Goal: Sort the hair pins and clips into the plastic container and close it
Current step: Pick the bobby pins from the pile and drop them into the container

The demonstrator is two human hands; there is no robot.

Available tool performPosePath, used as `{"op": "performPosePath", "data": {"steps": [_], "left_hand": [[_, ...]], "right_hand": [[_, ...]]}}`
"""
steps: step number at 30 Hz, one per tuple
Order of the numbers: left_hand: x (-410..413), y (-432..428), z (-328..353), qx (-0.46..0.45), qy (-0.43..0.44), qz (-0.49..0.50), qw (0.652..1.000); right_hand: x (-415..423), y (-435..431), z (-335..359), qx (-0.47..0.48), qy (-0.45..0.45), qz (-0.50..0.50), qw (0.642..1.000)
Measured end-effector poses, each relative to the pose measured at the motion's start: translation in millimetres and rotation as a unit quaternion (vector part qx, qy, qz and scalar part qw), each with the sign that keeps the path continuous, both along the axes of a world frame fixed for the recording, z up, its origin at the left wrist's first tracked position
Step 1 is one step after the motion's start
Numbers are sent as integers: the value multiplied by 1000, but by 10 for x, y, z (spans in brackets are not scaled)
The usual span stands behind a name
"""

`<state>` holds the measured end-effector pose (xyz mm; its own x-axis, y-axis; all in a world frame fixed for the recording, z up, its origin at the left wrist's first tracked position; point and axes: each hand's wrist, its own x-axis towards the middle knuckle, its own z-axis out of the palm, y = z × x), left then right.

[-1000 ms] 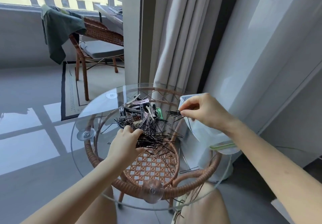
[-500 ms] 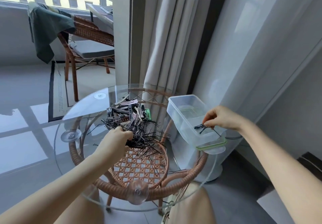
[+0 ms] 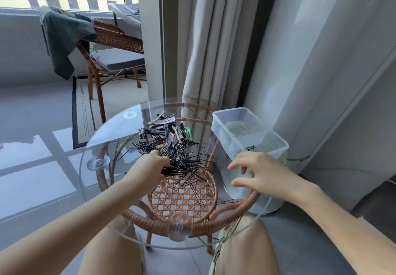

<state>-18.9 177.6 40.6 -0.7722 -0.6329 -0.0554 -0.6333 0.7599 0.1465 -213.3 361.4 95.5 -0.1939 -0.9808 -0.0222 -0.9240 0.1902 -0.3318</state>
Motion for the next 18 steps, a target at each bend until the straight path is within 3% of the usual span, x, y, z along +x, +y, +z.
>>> {"op": "performPosePath", "data": {"steps": [2, 4, 8, 18], "left_hand": [[8, 1, 18, 1, -2, -3, 1000], [19, -1, 28, 1, 4, -2, 1000], [74, -1, 62, 3, 29, 5, 1000], [150, -72, 312, 45, 146, 60, 986]], "right_hand": [[124, 28, -253, 81, 66, 26, 994], [173, -15, -452, 96, 62, 6, 994], [266, -254, -623, 27, -11, -22, 999], [609, -1054, -699, -11, 77, -2, 997]]}}
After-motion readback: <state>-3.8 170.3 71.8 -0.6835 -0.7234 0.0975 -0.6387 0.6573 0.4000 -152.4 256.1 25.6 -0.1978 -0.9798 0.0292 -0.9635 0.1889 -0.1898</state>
